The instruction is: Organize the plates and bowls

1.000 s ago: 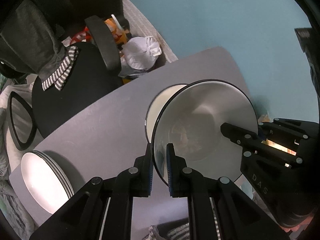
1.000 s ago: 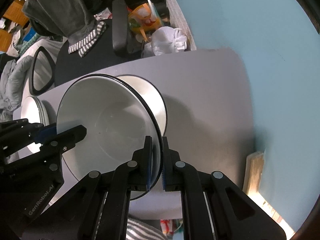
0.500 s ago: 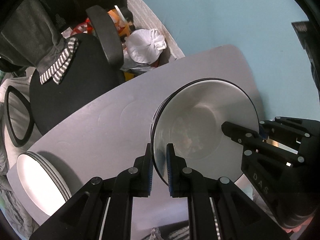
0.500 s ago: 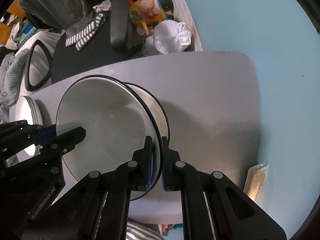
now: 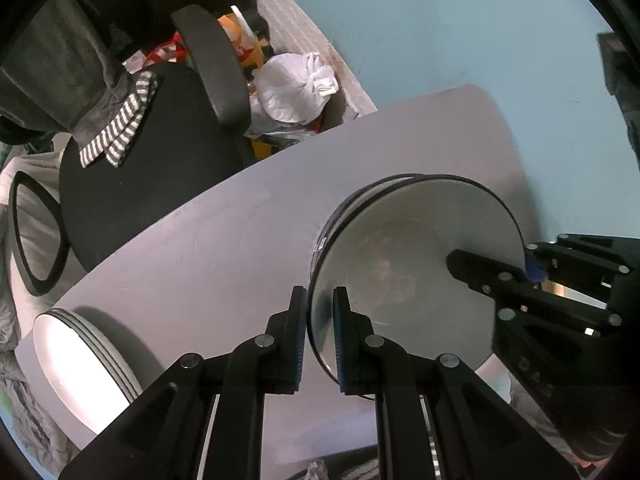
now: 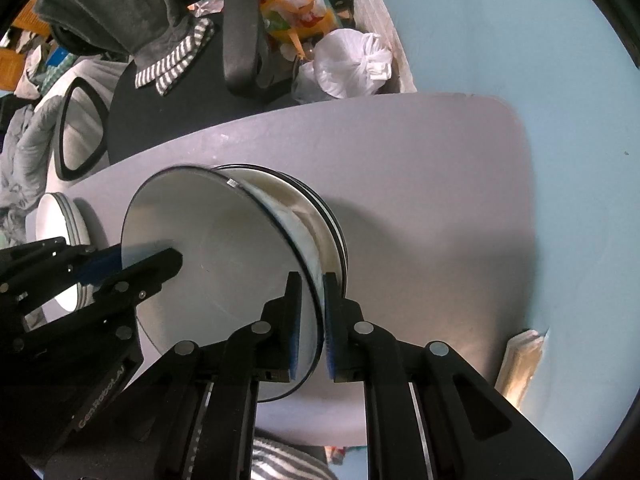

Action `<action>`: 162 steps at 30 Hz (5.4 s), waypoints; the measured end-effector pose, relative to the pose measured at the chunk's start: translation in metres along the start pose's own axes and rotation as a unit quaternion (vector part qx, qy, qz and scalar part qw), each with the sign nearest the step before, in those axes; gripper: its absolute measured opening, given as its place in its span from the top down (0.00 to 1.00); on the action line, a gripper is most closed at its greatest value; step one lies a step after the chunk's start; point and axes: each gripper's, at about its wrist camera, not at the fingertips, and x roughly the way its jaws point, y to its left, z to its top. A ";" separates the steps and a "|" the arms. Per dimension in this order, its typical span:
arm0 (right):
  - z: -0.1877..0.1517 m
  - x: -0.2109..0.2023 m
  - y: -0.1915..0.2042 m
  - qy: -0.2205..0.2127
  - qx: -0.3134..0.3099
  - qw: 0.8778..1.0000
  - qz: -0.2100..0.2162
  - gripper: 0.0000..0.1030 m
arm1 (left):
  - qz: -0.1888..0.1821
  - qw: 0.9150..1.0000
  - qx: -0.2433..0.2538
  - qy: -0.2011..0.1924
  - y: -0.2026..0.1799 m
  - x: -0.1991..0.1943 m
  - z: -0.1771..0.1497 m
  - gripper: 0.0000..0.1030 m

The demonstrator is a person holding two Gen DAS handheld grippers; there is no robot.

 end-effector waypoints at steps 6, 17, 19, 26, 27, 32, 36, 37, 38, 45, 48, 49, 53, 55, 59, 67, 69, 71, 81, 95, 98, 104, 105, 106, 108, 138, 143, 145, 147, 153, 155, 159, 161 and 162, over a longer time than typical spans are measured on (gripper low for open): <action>0.002 -0.001 0.001 0.011 -0.014 1.000 0.000 0.90 | 0.000 1.000 0.003 0.003 -0.001 -0.001 0.001 0.89; 0.001 -0.011 0.007 0.014 -0.027 1.000 -0.005 0.78 | -0.014 1.000 -0.022 -0.003 0.007 -0.005 -0.006 0.86; 0.000 -0.016 0.008 0.008 -0.032 0.999 -0.017 0.69 | -0.024 0.999 -0.028 -0.006 0.008 -0.007 -0.008 0.82; 0.000 -0.020 0.005 0.001 -0.035 0.999 -0.035 0.69 | -0.017 0.999 -0.033 -0.028 0.008 -0.025 -0.016 0.79; -0.001 -0.021 0.005 -0.001 -0.033 0.999 -0.035 0.69 | -0.013 0.999 -0.032 -0.032 0.008 -0.028 -0.018 0.79; -0.007 -0.028 0.006 -0.019 -0.024 0.999 -0.034 0.59 | 0.003 0.997 -0.031 -0.064 0.009 -0.047 -0.028 0.67; -0.014 -0.038 0.010 -0.038 -0.019 0.999 -0.033 0.52 | 0.008 0.996 -0.028 -0.084 0.009 -0.061 -0.035 0.54; -0.016 -0.040 0.010 -0.043 -0.017 0.998 -0.033 0.52 | 0.009 0.996 -0.027 -0.088 0.009 -0.063 -0.037 0.49; -0.018 -0.043 0.011 -0.047 -0.014 0.998 -0.032 0.50 | 0.010 0.995 -0.025 -0.093 0.008 -0.067 -0.040 0.45; -0.036 -0.058 0.017 -0.076 -0.009 0.996 -0.034 0.41 | 0.013 0.992 -0.022 -0.120 0.002 -0.085 -0.058 0.34; -0.045 -0.064 0.020 -0.086 -0.008 0.995 -0.041 0.40 | 0.012 0.992 -0.018 -0.122 0.001 -0.087 -0.066 0.33; -0.047 -0.065 0.021 -0.088 -0.008 0.995 -0.042 0.40 | 0.011 0.992 -0.016 -0.123 0.000 -0.088 -0.069 0.33; -0.060 -0.068 0.022 -0.097 -0.006 0.994 -0.049 0.39 | 0.010 0.992 -0.016 -0.125 0.002 -0.090 -0.078 0.30; -0.065 -0.067 0.023 -0.099 -0.004 0.994 -0.051 0.39 | 0.008 0.992 -0.018 -0.126 0.002 -0.091 -0.082 0.29; -0.078 -0.065 0.020 -0.100 0.002 0.994 -0.052 0.39 | 0.005 0.992 -0.021 -0.124 0.003 -0.090 -0.091 0.29; -0.101 -0.062 0.008 -0.108 0.023 0.993 -0.039 0.38 | -0.006 0.993 -0.033 -0.112 0.007 -0.081 -0.101 0.27; -0.107 -0.063 0.005 -0.116 0.031 0.993 -0.023 0.38 | -0.010 0.993 -0.036 -0.108 0.009 -0.077 -0.104 0.27; -0.109 -0.064 0.001 -0.120 0.038 0.992 -0.011 0.38 | -0.012 0.994 -0.040 -0.105 0.009 -0.073 -0.105 0.27; -0.097 -0.054 -0.010 -0.123 0.037 0.992 -0.004 0.38 | -0.023 0.993 -0.048 -0.102 0.006 -0.064 -0.082 0.25; -0.043 -0.009 -0.024 -0.099 0.035 0.994 0.013 0.38 | -0.018 0.995 -0.074 -0.070 0.013 -0.021 -0.038 0.24; -0.035 -0.001 -0.025 -0.091 0.035 0.995 0.021 0.38 | -0.026 0.994 -0.085 -0.061 0.016 -0.011 -0.033 0.24; -0.024 0.012 -0.027 -0.077 0.031 0.996 0.032 0.38 | -0.037 0.993 -0.106 -0.043 0.022 0.006 -0.023 0.24; -0.022 0.014 -0.027 -0.075 0.031 0.996 0.032 0.38 | -0.037 0.993 -0.106 -0.042 0.022 0.008 -0.021 0.24; -0.021 0.016 -0.028 -0.074 0.032 0.996 0.032 0.38 | -0.036 0.993 -0.106 -0.040 0.023 0.010 -0.020 0.24; -0.018 0.020 -0.031 -0.070 0.036 0.996 0.032 0.38 | -0.034 0.993 -0.105 -0.038 0.023 0.013 -0.017 0.24; -0.011 0.031 -0.032 -0.043 0.073 0.990 0.109 0.70 | -0.064 0.992 -0.105 0.009 0.012 0.031 -0.002 0.75; -0.012 0.030 -0.031 -0.047 0.076 0.991 0.104 0.70 | -0.051 0.994 -0.098 0.012 0.007 0.030 0.000 0.79; -0.012 0.029 -0.030 -0.049 0.075 0.991 0.098 0.70 | -0.045 0.994 -0.096 0.013 0.005 0.030 0.000 0.79; -0.013 0.028 -0.027 -0.050 0.073 0.992 0.090 0.70 | -0.044 0.994 -0.096 0.015 0.005 0.029 0.000 0.79; -0.013 0.026 -0.019 -0.053 0.062 0.995 0.062 0.71 | -0.040 0.995 -0.090 0.023 0.005 0.029 0.002 0.80; -0.013 0.024 -0.018 -0.052 0.059 0.996 0.052 0.73 | -0.034 0.996 -0.085 0.023 0.003 0.029 0.003 0.80; -0.012 0.023 -0.019 -0.051 0.060 0.996 0.044 0.79 | -0.018 0.997 -0.069 0.030 -0.003 0.028 0.002 0.80; -0.012 0.023 -0.019 -0.048 0.059 0.996 0.042 0.80 | -0.020 0.997 -0.066 0.031 -0.003 0.028 0.001 0.80; -0.012 0.023 -0.018 -0.047 0.055 0.997 0.039 0.81 | -0.021 0.997 -0.067 0.031 -0.002 0.028 0.000 0.80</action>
